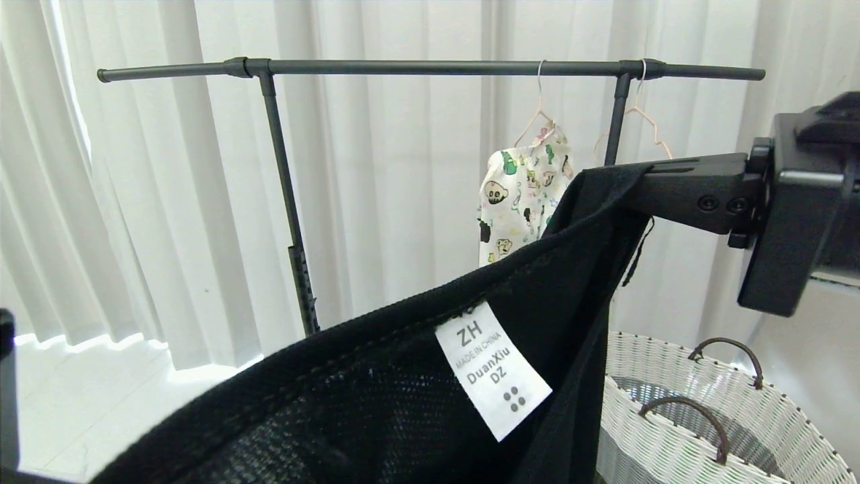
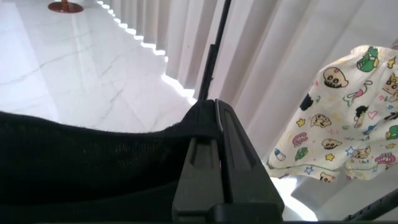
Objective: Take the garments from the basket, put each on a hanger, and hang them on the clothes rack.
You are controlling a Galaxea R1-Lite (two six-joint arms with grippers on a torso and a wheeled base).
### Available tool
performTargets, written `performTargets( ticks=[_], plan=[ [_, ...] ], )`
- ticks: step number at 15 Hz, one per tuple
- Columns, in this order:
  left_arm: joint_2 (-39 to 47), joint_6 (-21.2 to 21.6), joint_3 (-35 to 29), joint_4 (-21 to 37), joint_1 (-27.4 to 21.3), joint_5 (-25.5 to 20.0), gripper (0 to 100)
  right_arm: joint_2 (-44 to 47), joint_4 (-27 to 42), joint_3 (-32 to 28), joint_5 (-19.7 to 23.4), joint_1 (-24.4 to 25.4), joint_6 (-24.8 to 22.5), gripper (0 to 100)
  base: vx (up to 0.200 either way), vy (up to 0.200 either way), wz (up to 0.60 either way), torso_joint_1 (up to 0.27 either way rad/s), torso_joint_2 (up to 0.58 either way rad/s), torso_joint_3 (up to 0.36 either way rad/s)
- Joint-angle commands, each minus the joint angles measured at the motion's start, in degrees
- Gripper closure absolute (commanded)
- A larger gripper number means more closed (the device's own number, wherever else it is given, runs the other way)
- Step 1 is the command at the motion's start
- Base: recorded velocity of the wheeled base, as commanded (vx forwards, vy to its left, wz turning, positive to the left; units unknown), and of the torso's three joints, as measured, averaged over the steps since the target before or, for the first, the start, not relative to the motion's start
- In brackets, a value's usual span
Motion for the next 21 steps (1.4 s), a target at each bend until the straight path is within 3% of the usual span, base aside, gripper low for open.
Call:
performTargets(
  ticks=[1,4,6,9,14,16,19,21],
  plan=[
    [-0.2,0.0,0.0,0.0,0.0,0.0,100,0.2,0.0,0.1,-0.1,0.0,0.0,100,0.000,0.000,0.00,0.000,0.00,0.000],
    [0.5,0.9,1.1,0.0,2.2,1.2,100,-2.9,1.7,0.2,-0.3,-0.4,-0.1,100,0.000,0.000,0.00,0.000,0.00,0.000],
    [2.8,5.4,1.0,0.0,9.6,4.6,100,-6.8,6.9,0.0,-0.3,-0.4,-0.1,100,0.000,0.000,0.00,0.000,0.00,0.000],
    [6.3,11.1,-2.7,-0.4,15.7,5.5,100,-12.0,14.3,-0.4,-0.3,-0.4,-0.3,100,0.000,0.000,0.00,0.000,0.00,0.000],
    [11.0,13.2,-5.8,-8.6,16.8,5.6,100,-11.4,27.1,-4.6,-1.8,0.5,-2.4,100,0.000,0.000,0.00,0.000,0.00,0.000],
    [11.4,15.5,-5.1,-8.9,17.9,5.6,100,-9.1,27.7,-5.9,-4.2,0.2,0.3,100,0.000,0.000,0.00,0.000,0.00,0.000],
    [11.0,19.9,-3.2,-9.2,19.2,5.7,100,-6.8,27.6,-6.0,-13.2,0.2,2.1,100,0.000,0.000,0.00,0.000,0.00,0.000],
    [11.1,20.1,-3.2,-9.7,19.6,5.6,100,-6.8,27.6,-5.9,-16.2,0.0,2.3,100,0.000,0.000,0.00,0.000,0.00,0.000]
  ],
)
